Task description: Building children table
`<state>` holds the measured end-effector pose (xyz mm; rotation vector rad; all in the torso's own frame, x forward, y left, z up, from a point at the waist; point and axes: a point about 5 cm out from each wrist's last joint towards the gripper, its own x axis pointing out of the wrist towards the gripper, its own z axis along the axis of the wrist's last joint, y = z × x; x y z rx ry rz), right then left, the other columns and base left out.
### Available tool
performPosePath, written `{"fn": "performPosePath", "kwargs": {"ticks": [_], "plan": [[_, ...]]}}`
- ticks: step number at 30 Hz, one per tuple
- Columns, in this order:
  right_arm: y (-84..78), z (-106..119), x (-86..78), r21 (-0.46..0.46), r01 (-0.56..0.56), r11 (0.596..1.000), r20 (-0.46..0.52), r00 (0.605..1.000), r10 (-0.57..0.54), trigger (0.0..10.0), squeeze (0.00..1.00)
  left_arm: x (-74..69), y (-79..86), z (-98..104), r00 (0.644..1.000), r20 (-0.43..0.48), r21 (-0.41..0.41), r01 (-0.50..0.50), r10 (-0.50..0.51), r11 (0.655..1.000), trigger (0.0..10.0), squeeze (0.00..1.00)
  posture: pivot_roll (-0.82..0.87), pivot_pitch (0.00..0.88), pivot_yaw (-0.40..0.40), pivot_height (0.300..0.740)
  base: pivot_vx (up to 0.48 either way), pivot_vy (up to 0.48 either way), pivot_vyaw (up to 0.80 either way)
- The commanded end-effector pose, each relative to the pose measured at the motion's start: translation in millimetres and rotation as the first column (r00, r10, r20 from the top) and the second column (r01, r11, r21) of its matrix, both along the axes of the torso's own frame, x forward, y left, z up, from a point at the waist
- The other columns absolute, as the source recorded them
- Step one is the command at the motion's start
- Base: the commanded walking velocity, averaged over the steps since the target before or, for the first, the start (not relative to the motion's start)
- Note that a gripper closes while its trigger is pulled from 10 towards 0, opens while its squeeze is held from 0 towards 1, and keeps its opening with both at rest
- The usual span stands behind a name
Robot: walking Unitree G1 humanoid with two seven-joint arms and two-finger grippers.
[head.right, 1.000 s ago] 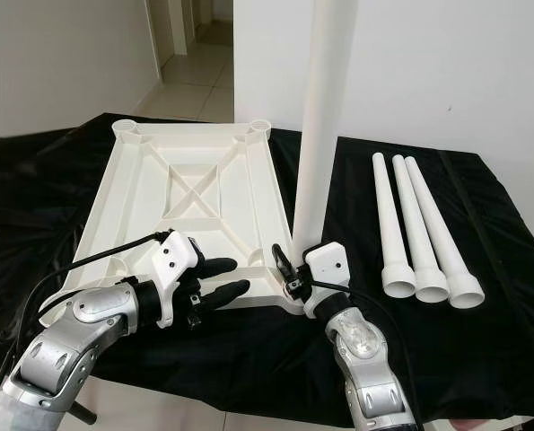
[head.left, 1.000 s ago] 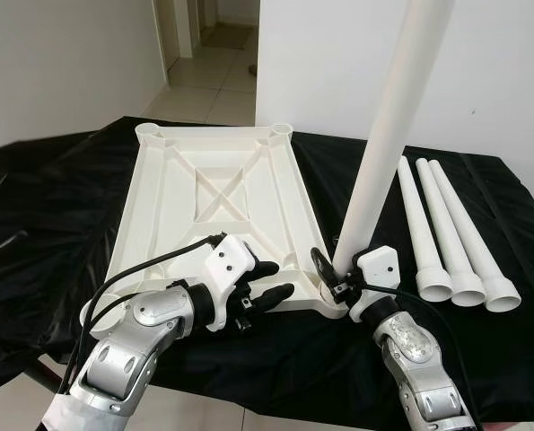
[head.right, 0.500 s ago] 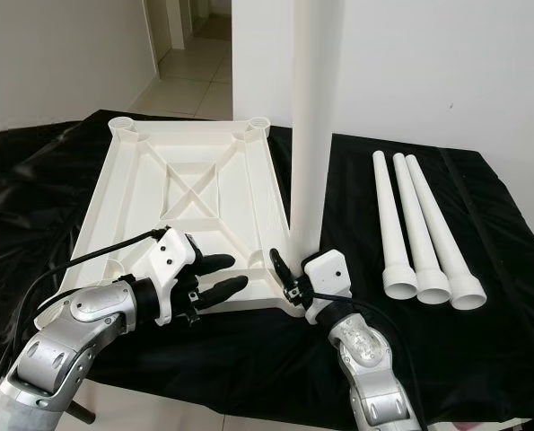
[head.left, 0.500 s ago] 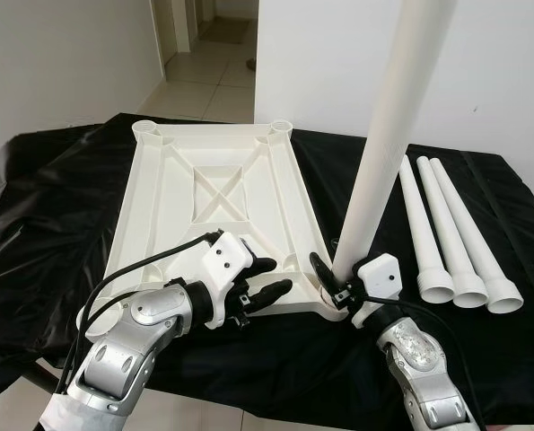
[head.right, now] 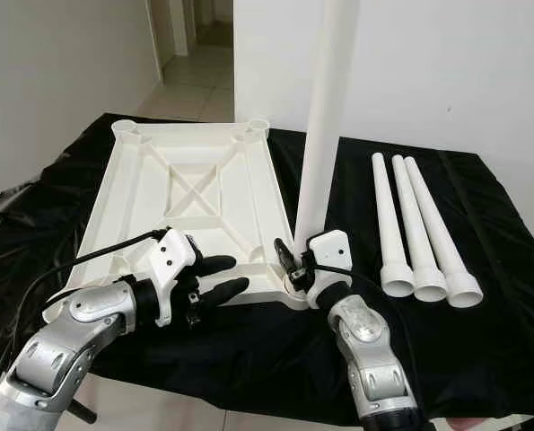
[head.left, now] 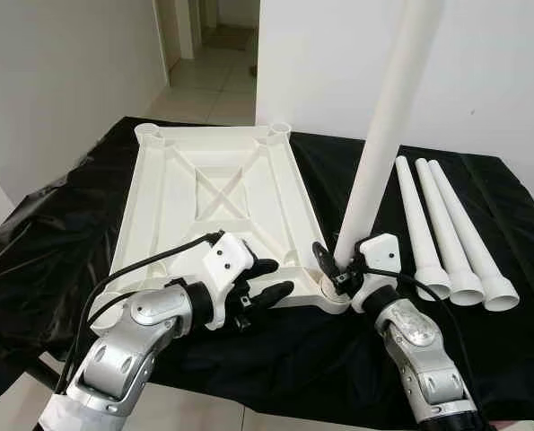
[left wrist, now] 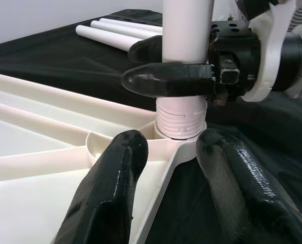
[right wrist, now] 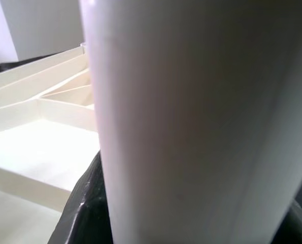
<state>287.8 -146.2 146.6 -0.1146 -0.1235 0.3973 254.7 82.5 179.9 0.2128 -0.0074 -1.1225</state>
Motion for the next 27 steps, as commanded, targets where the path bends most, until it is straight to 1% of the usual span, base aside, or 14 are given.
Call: {"fn": "performPosePath", "kwargs": {"ticks": [1, 6, 13, 16, 17, 22, 24, 25, 27], "plan": [[-14.9, -42, -4.3, -0.023, 0.070, 0.997, -0.217, 0.973, -0.073, 10.0, 0.00, 0.4, 2.0, 0, 0.999, 0.002, 0.002, -0.034, 0.034, 0.999, 10.0, 0.00, 0.03, 0.080, 0.010, 0.740, 0.000, 0.000, 0.00], [-19.3, -51, -8.0, -0.022, 0.092, 0.996, -0.249, 0.964, -0.094, 10.0, 0.00, -0.2, 2.5, 1, 0.999, 0.003, 0.001, -0.037, 0.037, 0.999, 10.0, 0.00, 0.03, 0.078, 0.007, 0.740, 0.000, 0.000, 0.00], [-18.6, -57, -14.0, -0.006, 0.097, 0.995, -0.254, 0.963, -0.096, 10.0, 0.00, -0.9, 2.3, 0, 0.999, 0.002, 0.001, -0.034, 0.034, 0.999, 10.0, 0.00, 0.03, 0.079, 0.007, 0.740, 0.000, 0.000, 0.00], [-15.5, -61, -16.2, -0.006, 0.090, 0.996, -0.261, 0.961, -0.088, 10.0, 0.00, -1.1, 1.9, 0, 1.000, 0.000, 0.002, -0.031, 0.031, 1.000, 10.0, 0.00, 0.03, 0.079, 0.007, 0.740, 0.000, 0.000, 0.00], [-10.2, -66, -18.5, -0.008, 0.065, 0.998, -0.268, 0.961, -0.065, 10.0, 0.00, -1.1, 1.5, 0, 1.000, 0.000, 0.003, -0.027, 0.027, 1.000, 10.0, 0.00, 0.02, 0.074, 0.011, 0.740, 0.000, 0.000, 0.00], [-7.6, -70, -20.0, -0.010, 0.060, 0.998, -0.280, 0.958, -0.060, 10.0, 0.00, -1.1, 1.6, 0, 1.000, 0.001, 0.003, -0.027, 0.027, 1.000, 10.0, 0.00, 0.03, 0.072, 0.010, 0.740, 0.000, 0.000, 0.00], [-7.1, -72, -20.6, 0.000, 0.071, 0.998, -0.300, 0.952, -0.067, 10.0, 0.00, -1.2, 1.6, 0, 1.000, 0.002, 0.004, -0.028, 0.028, 1.000, 10.0, 0.00, 0.03, 0.072, 0.009, 0.740, 0.000, 0.000, 0.00], [-7.3, -74, -20.0, 0.031, 0.098, 0.995, -0.327, 0.941, -0.082, 10.0, 0.00, -1.3, 1.7, 0, 1.000, 0.002, 0.004, -0.029, 0.029, 1.000, 10.0, 0.00, 0.03, 0.072, 0.009, 0.740, 0.000, 0.000, 0.00], [-7.2, -75, -19.0, 0.039, 0.108, 0.993, -0.336, 0.938, -0.089, 10.0, 0.00, -1.3, 1.7, 0, 1.000, 0.002, 0.004, -0.030, 0.030, 1.000, 10.0, 0.00, 0.03, 0.072, 0.009, 0.740, 0.000, 0.000, 0.00]]}}
